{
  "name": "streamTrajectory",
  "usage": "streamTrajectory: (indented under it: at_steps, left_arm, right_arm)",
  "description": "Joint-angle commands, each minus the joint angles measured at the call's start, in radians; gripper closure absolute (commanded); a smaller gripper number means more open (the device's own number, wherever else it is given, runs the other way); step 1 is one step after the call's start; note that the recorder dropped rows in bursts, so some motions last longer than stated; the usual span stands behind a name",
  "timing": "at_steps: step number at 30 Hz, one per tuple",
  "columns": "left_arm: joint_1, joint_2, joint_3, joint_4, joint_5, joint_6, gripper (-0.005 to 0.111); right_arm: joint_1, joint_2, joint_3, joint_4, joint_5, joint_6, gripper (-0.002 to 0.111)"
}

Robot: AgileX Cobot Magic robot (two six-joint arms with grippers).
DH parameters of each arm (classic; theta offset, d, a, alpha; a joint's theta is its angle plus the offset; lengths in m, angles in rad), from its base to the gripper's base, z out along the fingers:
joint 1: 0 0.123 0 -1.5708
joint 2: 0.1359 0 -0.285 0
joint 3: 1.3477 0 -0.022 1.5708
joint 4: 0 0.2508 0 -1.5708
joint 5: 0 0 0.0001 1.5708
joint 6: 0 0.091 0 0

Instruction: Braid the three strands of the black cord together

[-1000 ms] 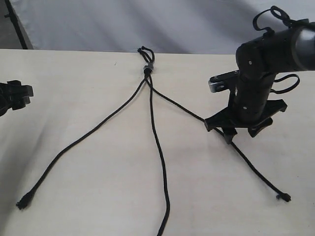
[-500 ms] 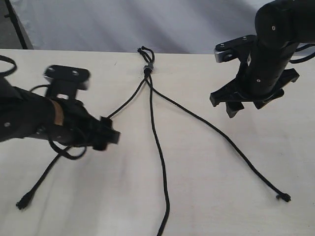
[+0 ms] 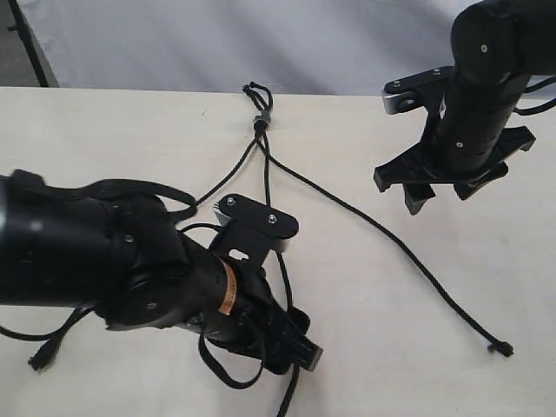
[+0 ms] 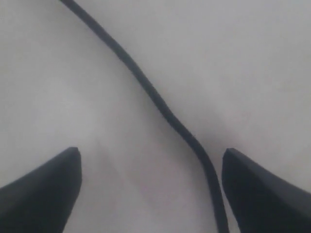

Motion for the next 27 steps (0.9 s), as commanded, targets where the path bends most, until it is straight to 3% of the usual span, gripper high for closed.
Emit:
streamTrajectory:
  at_steps: [1,6,8,10,11,13,16,18,21,23,27]
  left_arm:
    - [-0.005,0.093,-0.054,0.028,-0.011,-0.011,0.033]
    - [-0.005,0.189,-0.099,0.03,0.006,-0.007,0.033]
    - [-0.005,0.207,-0.101,0.03,0.004,-0.007,0.039]
    - [-0.003,0.207,-0.101,0.048,0.038,-0.007,0.06]
    - [-0.003,0.205,-0.101,0.058,0.068,-0.007,0.082]
    - [-0.003,0.201,-0.101,0.093,0.133,-0.007,0.106]
    - [0.011,0.133,-0.101,0.165,0.217,-0.015,0.105]
    - [0.06,0.053,-0.101,0.235,0.303,-0.035,0.105]
    - [0.2,-0.076,-0.096,0.393,0.421,-0.107,0.105]
    - [0.299,-0.131,-0.077,0.459,0.431,-0.156,0.105]
    - [0.418,-0.17,-0.035,0.408,0.374,-0.16,0.105]
  right_arm:
    - [-0.008,-0.007,-0.002,-0.004,0.021,0.007,0.047]
    - [-0.008,-0.007,-0.002,-0.004,0.012,0.007,0.047]
    - [-0.008,-0.007,-0.002,-0.004,0.007,0.007,0.047]
    - [-0.008,-0.007,-0.002,-0.004,0.007,0.007,0.047]
    - [-0.008,-0.007,-0.002,-0.004,0.007,0.007,0.047]
    - [-0.008,-0.007,-0.002,-0.006,0.005,0.007,0.047]
    - [-0.008,-0.007,-0.002,-0.006,0.003,0.007,0.047]
    - [-0.008,-0.007,-0.002,-0.006,0.003,0.007,0.047]
    - [-0.008,-0.007,-0.002,-0.006,-0.006,0.007,0.047]
    - [-0.008,-0.007,-0.002,-0.006,-0.014,0.007,0.047]
    - [-0.008,-0.007,-0.002,-0.004,-0.031,0.007,0.047]
